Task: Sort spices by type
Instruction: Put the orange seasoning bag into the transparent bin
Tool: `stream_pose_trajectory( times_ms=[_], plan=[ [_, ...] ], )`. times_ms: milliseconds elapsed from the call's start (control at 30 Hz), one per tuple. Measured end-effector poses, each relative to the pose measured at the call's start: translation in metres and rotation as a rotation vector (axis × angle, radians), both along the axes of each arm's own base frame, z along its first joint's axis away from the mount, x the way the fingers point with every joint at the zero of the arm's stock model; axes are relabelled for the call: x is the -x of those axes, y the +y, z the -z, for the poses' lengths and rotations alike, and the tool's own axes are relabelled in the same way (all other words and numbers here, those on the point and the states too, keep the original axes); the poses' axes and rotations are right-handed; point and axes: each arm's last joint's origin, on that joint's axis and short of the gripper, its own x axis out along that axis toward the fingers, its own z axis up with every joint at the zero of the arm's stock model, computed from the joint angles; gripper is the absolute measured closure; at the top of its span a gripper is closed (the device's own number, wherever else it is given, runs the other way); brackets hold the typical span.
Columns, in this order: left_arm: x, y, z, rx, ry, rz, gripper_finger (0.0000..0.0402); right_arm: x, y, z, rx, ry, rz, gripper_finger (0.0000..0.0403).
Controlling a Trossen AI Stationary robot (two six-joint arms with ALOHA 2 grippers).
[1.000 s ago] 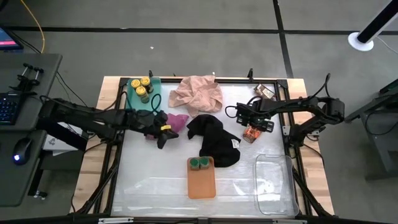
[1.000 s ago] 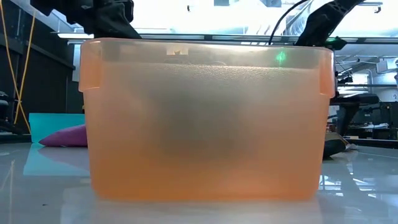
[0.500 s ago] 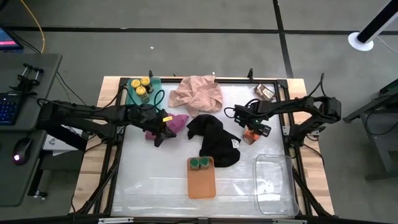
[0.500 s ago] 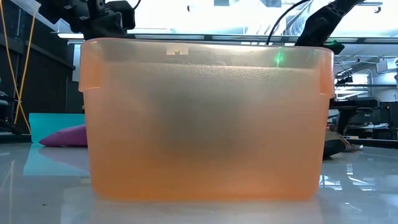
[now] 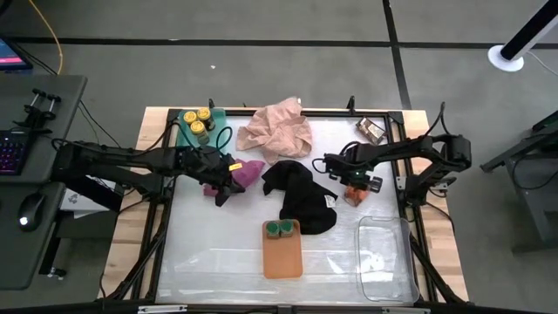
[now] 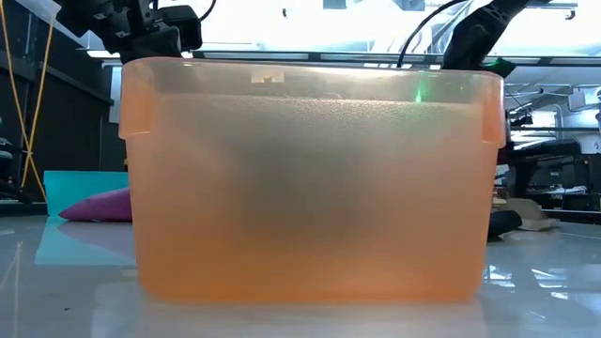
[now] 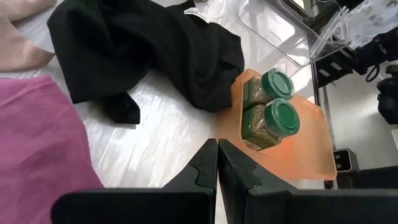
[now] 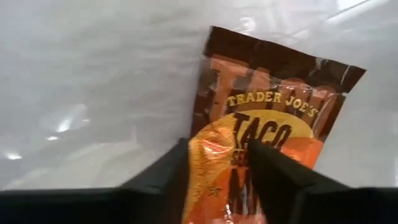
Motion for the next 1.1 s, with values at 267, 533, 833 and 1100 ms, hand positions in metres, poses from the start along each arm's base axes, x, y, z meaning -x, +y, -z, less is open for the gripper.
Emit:
stream_pose_trajectory(
  times_ms=[267, 533, 833, 1100],
  plan=[
    [0.0, 0.0, 0.0, 0.0, 0.0, -0.005, 0.0401, -0.006, -0.004, -0.015, 0.062, 0.008, -0.182, 0.0384],
    [0.0, 0.007, 0.0, 0.023, 0.003, -0.064, 0.0401, -0.024, 0.009, -0.092, 0.251, -0.131, -0.522, 0.0398],
    [0.0, 0.018, -0.002, 0.033, -0.025, -0.123, 0.0401, -0.009, 0.106, -0.172, 0.258, -0.464, -0.72, 0.0401],
    [-0.002, 0.024, -0.006, 0.038, -0.068, -0.143, 0.0401, 0.043, 0.199, -0.165, 0.026, -0.334, -0.605, 0.0402]
  ],
)
